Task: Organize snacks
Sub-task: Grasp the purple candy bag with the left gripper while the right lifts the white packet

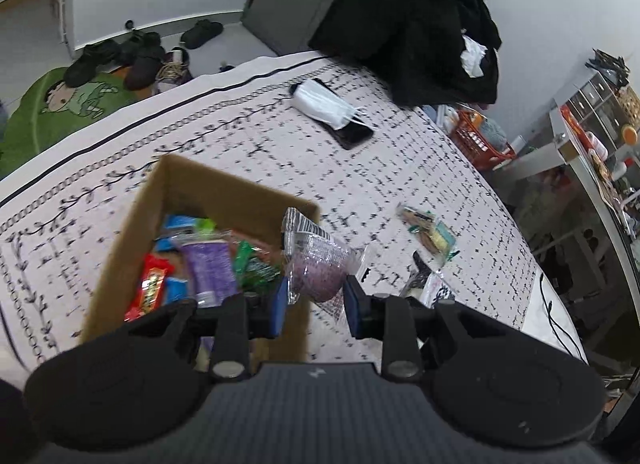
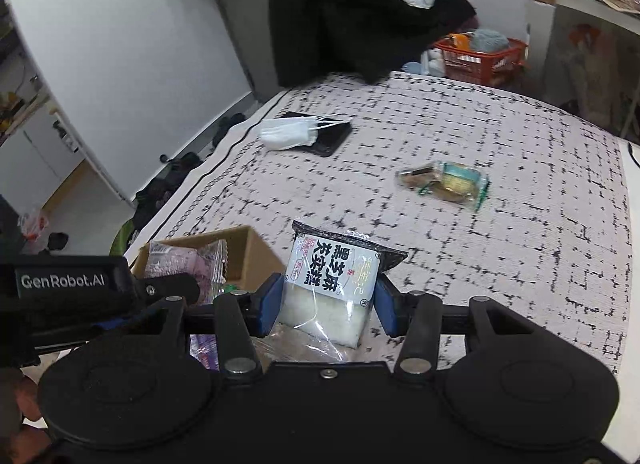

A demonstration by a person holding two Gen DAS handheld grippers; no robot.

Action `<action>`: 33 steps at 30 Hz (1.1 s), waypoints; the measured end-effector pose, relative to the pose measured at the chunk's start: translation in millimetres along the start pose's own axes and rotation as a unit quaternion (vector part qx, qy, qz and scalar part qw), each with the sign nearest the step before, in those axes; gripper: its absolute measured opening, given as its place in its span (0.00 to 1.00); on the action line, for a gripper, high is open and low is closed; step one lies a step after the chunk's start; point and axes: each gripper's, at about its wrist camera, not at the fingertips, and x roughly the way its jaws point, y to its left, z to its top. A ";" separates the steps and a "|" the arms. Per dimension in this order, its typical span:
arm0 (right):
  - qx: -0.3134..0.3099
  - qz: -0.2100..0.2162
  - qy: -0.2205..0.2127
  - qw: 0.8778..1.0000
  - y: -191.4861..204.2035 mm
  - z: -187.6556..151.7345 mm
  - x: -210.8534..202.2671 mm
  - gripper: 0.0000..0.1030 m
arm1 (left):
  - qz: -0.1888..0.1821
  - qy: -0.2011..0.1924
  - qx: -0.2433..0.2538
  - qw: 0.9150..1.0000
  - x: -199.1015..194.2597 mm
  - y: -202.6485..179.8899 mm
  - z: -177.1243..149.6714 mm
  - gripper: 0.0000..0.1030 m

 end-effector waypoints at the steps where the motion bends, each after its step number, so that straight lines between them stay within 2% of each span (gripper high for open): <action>1: -0.004 0.002 0.000 1.000 3.7 -0.8 -0.9 0.46 | 0.002 0.001 -0.003 1.000 -2.2 4.7 -1.0 0.28; 14: -0.059 0.011 0.017 0.998 47.2 -16.9 -2.9 0.46 | 0.030 0.015 -0.036 0.999 -20.8 56.6 -11.4 0.29; 17: -0.067 0.013 0.022 0.997 54.7 -19.9 -1.9 0.46 | 0.049 0.023 -0.039 0.998 -22.1 65.0 -16.8 0.31; 19: -0.071 0.013 0.024 0.997 58.9 -21.5 -2.0 0.46 | 0.049 0.027 -0.038 0.998 -23.4 69.5 -18.8 0.33; 23: -0.076 0.016 0.022 0.997 66.4 -23.6 -3.7 0.46 | 0.052 0.024 -0.038 0.998 -29.7 75.1 -18.8 0.45; 31: -0.068 0.034 0.018 0.997 74.2 -22.4 -3.6 0.47 | 0.057 0.007 -0.034 0.998 -42.4 79.3 -13.1 0.60; 33: -0.067 0.038 0.015 0.997 75.5 -21.8 -4.2 0.48 | 0.064 0.004 -0.035 0.997 -43.9 81.6 -12.0 0.67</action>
